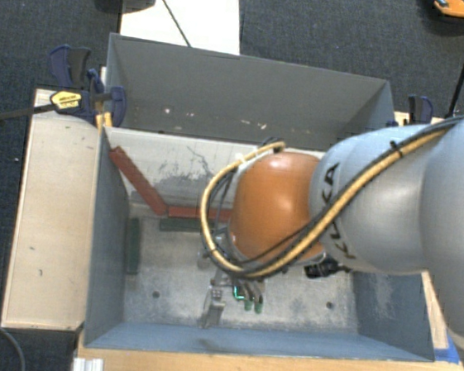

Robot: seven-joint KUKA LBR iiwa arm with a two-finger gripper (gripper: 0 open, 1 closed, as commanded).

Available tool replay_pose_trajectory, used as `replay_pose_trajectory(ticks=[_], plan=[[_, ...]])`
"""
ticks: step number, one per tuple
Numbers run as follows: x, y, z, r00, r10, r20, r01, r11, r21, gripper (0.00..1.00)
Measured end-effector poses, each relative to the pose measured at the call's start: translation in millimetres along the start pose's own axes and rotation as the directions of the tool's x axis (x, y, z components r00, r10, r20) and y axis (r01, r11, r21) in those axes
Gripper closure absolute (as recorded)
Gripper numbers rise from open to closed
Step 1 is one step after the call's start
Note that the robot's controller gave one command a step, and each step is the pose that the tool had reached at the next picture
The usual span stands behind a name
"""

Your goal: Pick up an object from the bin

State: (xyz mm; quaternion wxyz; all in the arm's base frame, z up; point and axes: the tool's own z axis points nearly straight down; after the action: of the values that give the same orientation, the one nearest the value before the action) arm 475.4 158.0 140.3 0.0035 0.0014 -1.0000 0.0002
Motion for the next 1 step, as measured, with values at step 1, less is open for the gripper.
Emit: replay_pose_trajectory(ticks=[1], plan=[[-2.2, -0.8, -4.1, 1.0, 0.006, 0.008, -0.006, 1.0, -0.001, 0.0]])
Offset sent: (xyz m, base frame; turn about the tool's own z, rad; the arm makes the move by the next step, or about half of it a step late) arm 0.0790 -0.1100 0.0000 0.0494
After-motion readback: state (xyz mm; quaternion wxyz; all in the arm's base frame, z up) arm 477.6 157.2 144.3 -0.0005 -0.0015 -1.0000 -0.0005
